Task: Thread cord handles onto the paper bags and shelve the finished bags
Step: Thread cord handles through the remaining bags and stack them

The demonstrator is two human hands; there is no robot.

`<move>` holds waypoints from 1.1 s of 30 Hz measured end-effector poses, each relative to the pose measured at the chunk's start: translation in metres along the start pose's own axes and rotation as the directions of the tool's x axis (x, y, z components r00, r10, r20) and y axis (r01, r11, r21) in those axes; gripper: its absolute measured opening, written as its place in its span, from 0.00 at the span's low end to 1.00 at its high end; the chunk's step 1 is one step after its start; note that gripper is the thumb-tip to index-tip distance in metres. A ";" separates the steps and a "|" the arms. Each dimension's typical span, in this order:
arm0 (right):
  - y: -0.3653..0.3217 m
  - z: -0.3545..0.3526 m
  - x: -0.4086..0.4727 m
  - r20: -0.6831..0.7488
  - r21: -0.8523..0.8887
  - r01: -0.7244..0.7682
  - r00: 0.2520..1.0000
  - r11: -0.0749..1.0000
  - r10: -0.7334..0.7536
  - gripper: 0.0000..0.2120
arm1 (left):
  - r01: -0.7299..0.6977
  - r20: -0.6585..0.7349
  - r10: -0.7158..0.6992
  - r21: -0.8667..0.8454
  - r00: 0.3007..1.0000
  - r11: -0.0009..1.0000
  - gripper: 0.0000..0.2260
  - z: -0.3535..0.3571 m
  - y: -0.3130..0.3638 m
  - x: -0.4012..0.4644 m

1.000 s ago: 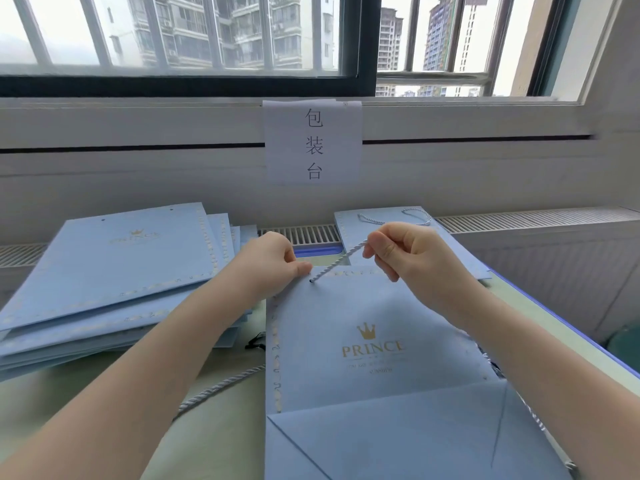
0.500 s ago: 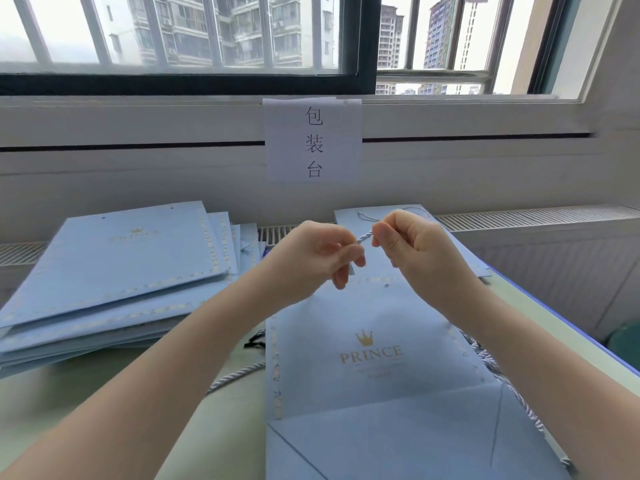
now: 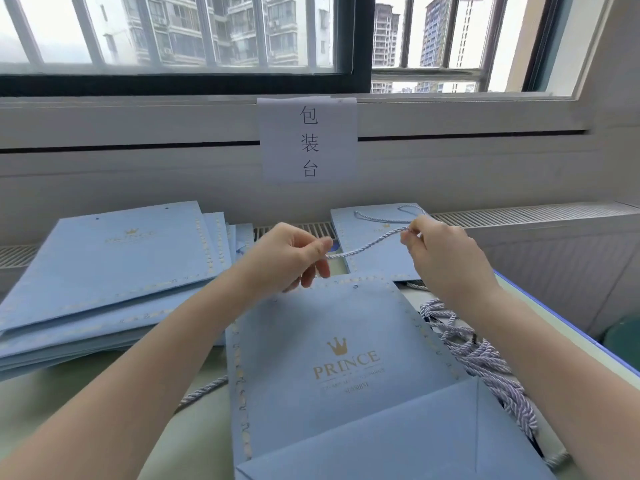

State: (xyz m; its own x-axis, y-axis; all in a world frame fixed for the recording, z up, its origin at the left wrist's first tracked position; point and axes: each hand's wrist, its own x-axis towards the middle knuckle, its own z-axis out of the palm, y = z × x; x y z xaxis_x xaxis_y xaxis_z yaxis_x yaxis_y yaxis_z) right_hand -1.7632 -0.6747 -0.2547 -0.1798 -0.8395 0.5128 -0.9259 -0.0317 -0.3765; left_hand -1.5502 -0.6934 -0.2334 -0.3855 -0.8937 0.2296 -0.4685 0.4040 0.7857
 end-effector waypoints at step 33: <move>-0.023 -0.006 -0.009 0.209 0.239 0.341 0.896 0.909 -0.391 0.07 | 0.032 -0.032 -0.023 0.315 0.999 0.949 0.06 0.029 -0.008 0.001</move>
State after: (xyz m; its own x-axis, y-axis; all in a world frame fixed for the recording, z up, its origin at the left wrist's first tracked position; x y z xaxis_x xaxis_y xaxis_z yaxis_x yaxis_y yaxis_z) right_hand -1.7420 -0.6628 -0.2456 0.2707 -0.8533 0.4457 -0.8235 -0.4450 -0.3519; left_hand -1.5696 -0.6917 -0.2567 -0.3492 -0.9084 0.2300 -0.7070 0.4165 0.5715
